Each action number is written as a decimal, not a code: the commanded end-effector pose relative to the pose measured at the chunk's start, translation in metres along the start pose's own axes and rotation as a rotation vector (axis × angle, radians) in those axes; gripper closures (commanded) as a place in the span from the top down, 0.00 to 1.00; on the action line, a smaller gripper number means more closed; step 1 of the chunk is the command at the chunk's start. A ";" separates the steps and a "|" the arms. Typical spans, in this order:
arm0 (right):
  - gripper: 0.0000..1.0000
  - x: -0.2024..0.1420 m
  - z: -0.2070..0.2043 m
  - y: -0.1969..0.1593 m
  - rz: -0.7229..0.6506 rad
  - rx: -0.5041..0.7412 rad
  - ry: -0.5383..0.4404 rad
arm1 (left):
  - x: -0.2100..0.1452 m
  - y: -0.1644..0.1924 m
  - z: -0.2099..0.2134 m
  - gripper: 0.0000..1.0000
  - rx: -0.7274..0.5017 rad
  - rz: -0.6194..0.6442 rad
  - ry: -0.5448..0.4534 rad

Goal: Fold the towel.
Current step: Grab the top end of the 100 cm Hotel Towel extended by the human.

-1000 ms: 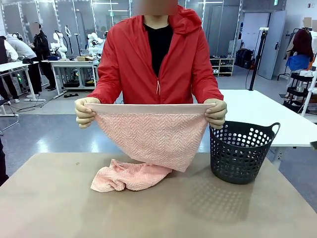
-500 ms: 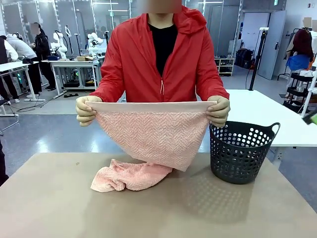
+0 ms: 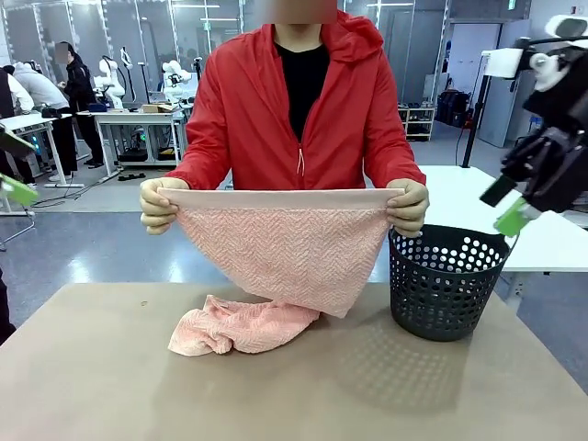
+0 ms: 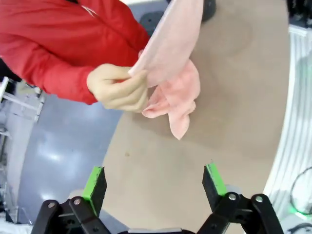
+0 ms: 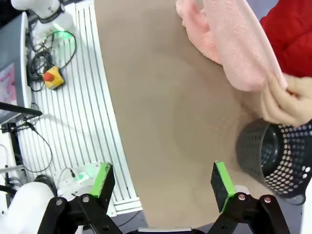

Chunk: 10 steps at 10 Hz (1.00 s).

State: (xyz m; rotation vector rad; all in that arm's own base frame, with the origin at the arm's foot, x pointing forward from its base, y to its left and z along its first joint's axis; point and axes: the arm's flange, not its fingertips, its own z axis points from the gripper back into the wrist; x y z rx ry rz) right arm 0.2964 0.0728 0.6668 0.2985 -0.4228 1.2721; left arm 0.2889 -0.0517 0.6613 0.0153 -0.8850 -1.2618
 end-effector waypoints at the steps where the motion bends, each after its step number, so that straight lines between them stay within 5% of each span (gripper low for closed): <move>1: 1.00 0.007 -0.014 -0.003 -0.010 -0.044 0.037 | -0.001 -0.003 -0.019 1.00 0.005 -0.031 0.048; 8: 1.00 0.016 -0.013 -0.001 0.042 -0.048 0.002 | 0.002 -0.008 -0.022 1.00 -0.049 -0.049 0.031; 10: 1.00 0.058 -0.007 -0.002 0.159 -0.136 0.105 | 0.061 -0.014 -0.019 1.00 -0.073 -0.212 0.104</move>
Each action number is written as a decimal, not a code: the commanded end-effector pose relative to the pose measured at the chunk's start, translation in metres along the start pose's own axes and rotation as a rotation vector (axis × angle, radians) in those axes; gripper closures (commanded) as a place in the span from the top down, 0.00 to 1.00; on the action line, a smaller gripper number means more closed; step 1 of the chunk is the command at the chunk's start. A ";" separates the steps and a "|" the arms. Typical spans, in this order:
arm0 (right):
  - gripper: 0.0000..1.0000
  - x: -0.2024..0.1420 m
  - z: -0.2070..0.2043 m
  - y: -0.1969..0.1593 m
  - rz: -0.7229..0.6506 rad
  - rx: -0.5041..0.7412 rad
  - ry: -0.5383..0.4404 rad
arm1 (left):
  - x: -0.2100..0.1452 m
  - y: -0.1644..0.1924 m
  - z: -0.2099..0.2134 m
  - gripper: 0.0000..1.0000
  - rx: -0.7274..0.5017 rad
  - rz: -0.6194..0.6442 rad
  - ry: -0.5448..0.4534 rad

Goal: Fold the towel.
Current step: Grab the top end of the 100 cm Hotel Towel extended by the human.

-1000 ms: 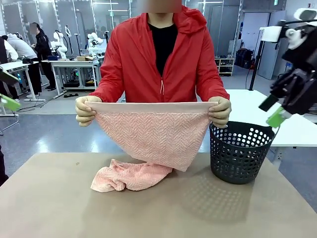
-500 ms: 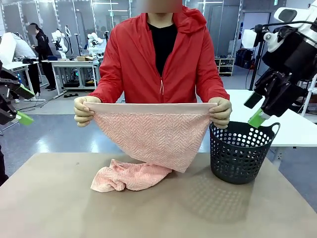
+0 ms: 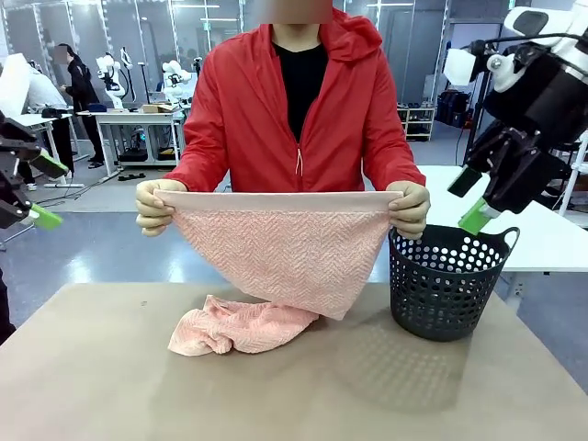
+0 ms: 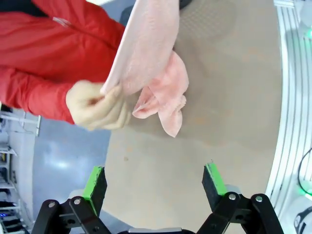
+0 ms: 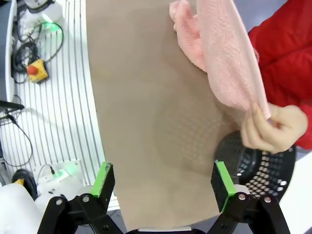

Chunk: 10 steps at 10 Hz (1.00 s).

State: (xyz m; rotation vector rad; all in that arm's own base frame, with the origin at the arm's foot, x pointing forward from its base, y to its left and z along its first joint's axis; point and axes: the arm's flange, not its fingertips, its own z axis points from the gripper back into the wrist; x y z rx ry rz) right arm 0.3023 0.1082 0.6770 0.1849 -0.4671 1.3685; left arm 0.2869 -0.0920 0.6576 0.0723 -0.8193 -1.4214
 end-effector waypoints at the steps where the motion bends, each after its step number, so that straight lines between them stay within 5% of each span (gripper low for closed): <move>1: 1.00 0.036 0.002 -0.012 0.093 -0.075 0.097 | 0.048 0.014 0.002 1.00 -0.034 -0.070 0.088; 6: 1.00 0.101 -0.007 -0.047 0.203 -0.154 0.193 | 0.131 0.046 -0.036 1.00 -0.069 -0.153 0.246; 10: 1.00 0.130 -0.052 -0.072 0.186 -0.165 0.210 | 0.160 0.071 -0.083 1.00 -0.136 -0.160 0.304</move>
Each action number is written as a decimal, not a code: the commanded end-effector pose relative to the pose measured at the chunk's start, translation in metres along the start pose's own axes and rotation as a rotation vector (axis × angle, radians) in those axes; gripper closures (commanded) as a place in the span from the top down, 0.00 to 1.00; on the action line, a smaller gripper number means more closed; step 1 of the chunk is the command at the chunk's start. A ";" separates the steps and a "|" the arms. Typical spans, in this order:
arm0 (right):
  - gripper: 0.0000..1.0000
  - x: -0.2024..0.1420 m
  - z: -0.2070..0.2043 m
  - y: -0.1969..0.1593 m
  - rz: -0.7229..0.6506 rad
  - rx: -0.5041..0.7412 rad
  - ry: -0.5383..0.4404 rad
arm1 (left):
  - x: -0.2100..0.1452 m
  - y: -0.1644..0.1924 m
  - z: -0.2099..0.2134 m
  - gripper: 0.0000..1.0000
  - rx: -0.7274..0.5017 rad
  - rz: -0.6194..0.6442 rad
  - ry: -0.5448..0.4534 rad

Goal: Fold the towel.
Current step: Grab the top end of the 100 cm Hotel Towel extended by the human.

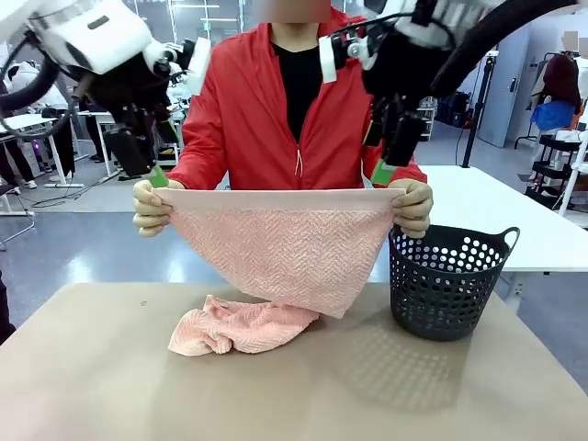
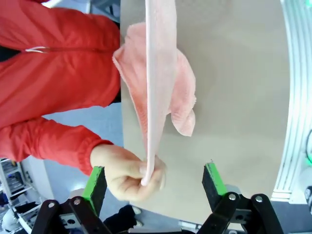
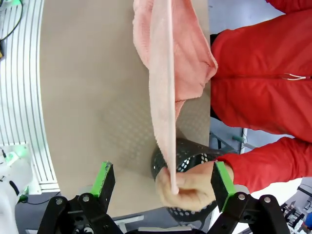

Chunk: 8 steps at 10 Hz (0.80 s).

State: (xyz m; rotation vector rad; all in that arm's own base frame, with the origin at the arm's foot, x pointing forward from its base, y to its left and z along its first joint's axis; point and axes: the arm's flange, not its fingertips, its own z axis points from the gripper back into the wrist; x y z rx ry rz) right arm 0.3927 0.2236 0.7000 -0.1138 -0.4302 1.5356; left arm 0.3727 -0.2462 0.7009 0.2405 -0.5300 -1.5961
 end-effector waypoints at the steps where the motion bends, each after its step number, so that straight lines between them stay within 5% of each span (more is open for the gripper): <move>1: 1.00 0.008 -0.020 -0.009 -0.025 -0.017 0.028 | 0.011 0.014 -0.019 1.00 -0.067 0.032 0.060; 8: 1.00 -0.001 -0.093 -0.028 -0.049 0.095 0.044 | 0.000 0.027 -0.097 1.00 -0.202 0.067 0.049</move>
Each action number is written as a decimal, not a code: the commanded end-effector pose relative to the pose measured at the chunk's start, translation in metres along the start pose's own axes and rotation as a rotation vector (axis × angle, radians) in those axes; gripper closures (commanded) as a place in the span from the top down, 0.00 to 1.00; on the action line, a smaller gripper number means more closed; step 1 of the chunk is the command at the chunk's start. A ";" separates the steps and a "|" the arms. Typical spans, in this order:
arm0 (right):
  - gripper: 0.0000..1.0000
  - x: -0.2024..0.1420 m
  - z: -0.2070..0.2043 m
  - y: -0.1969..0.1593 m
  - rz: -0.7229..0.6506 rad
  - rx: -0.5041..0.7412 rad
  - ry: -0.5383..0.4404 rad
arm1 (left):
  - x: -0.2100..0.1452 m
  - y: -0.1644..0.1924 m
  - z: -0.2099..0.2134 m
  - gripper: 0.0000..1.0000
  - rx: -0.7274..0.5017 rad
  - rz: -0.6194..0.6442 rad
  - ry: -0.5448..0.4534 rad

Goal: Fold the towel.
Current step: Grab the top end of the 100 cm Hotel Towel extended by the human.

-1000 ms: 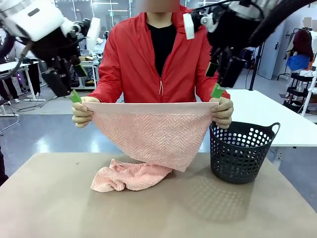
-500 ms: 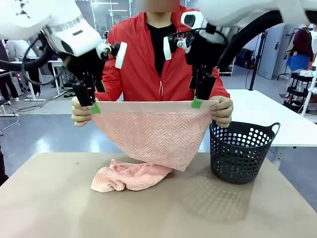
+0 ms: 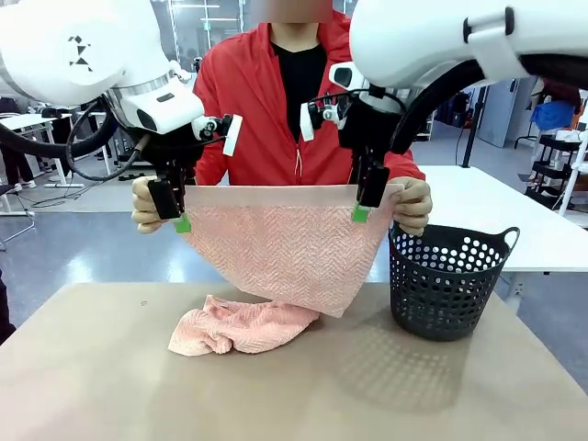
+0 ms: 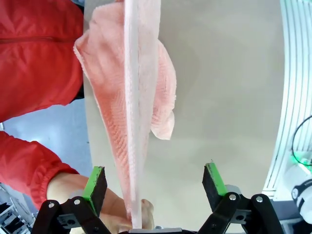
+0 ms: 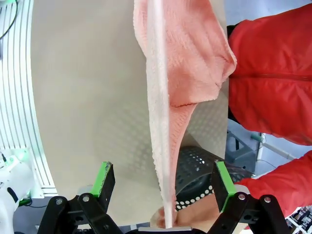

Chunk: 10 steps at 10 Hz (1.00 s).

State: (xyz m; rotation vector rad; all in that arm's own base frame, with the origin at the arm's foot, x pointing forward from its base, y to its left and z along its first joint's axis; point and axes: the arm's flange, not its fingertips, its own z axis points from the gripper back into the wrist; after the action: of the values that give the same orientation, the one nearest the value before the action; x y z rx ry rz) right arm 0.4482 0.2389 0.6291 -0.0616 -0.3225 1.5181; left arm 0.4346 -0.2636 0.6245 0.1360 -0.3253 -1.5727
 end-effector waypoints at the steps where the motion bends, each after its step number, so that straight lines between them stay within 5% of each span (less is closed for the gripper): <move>1: 1.00 -0.002 -0.014 -0.001 -0.029 0.014 0.007 | 0.000 0.010 0.000 0.94 -0.005 0.020 -0.020; 2: 1.00 -0.003 -0.021 -0.001 -0.028 0.019 0.013 | -0.001 0.013 -0.002 0.43 -0.004 0.023 -0.023; 3: 0.84 -0.002 -0.026 -0.001 -0.029 0.019 0.018 | -0.002 0.013 -0.003 0.34 -0.008 0.029 -0.018; 4: 0.44 -0.003 -0.028 -0.001 -0.039 0.015 0.020 | -0.002 0.012 -0.003 0.00 -0.018 0.024 -0.008; 5: 0.27 -0.004 -0.026 -0.001 -0.041 0.009 0.017 | -0.002 0.011 -0.003 0.00 -0.019 0.021 -0.003; 6: 0.00 -0.005 -0.024 -0.002 -0.043 0.001 0.018 | -0.002 0.011 -0.002 0.00 -0.020 0.023 -0.009; 7: 0.00 -0.005 -0.024 -0.001 -0.043 0.001 0.021 | -0.003 0.010 -0.001 0.14 -0.019 0.023 -0.009; 8: 0.00 -0.006 -0.024 -0.001 -0.046 0.001 0.022 | -0.003 0.009 -0.001 0.04 -0.016 0.023 -0.008; 10: 0.00 -0.006 -0.025 0.001 -0.045 -0.001 0.022 | -0.004 0.007 0.002 0.00 -0.009 0.024 -0.008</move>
State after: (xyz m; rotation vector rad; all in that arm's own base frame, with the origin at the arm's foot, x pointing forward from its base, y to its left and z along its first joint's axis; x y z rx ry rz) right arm 0.4576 0.2388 0.6096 -0.0472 -0.2949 1.4984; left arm 0.4435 -0.2601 0.6217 0.1333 -0.3202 -1.5596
